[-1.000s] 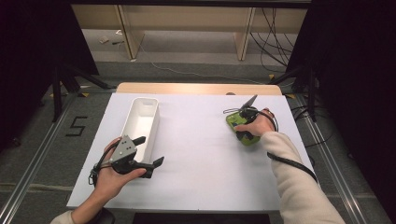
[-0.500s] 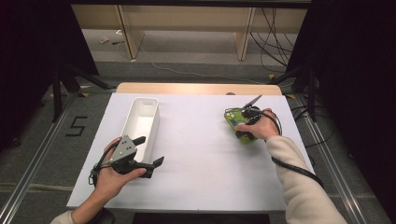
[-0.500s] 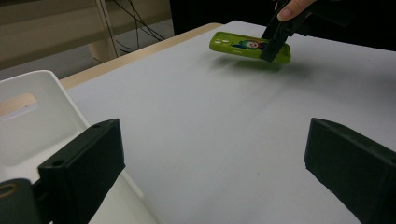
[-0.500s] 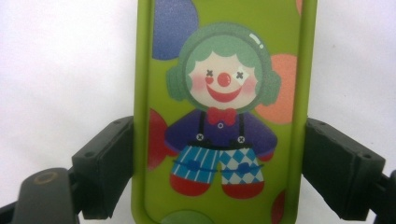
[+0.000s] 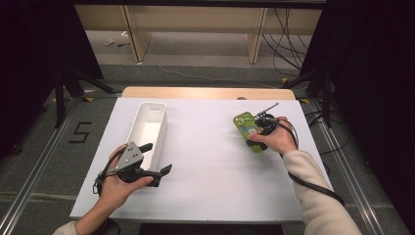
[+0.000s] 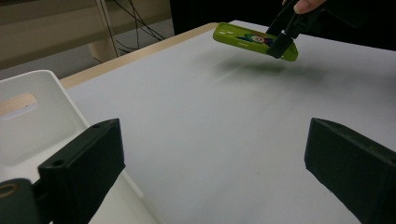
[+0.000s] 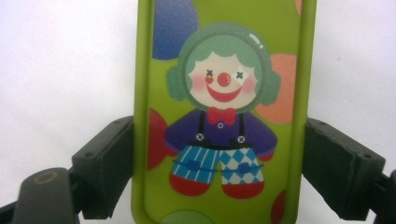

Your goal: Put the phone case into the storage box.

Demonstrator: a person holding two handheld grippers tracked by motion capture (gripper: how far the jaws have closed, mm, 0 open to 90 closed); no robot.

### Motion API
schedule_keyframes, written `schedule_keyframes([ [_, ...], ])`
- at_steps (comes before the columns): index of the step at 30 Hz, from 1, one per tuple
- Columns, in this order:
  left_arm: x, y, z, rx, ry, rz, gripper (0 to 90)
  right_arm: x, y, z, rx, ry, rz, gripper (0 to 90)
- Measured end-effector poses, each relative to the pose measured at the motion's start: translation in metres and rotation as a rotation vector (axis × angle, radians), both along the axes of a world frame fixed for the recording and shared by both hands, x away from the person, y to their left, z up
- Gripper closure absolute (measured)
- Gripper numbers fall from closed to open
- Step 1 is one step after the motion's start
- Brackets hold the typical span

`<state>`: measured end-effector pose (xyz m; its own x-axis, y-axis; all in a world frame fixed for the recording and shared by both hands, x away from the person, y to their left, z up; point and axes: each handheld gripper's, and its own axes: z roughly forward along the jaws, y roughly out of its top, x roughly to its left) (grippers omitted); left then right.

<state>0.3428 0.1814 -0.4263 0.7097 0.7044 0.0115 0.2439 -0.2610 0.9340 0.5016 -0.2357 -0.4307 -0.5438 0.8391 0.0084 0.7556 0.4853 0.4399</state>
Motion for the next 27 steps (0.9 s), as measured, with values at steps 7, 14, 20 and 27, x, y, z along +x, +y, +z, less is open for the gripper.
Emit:
schedule_keyframes([
  [7,0.0,0.0,0.0,-0.001,0.0,0.001,4.0,-0.009,-0.002,0.004,0.036,-0.055,0.014,16.7],
  [14,0.0,0.0,0.0,0.0,-0.001,0.002,4.1,-0.019,-0.001,0.006,0.072,-0.104,0.033,16.7],
  [20,0.0,0.0,0.0,-0.002,-0.002,0.004,4.3,-0.028,0.0,0.008,0.101,-0.133,0.056,16.7],
  [27,0.0,0.001,0.001,-0.001,-0.005,0.004,4.3,-0.034,-0.002,0.011,0.14,-0.178,0.075,16.7],
])
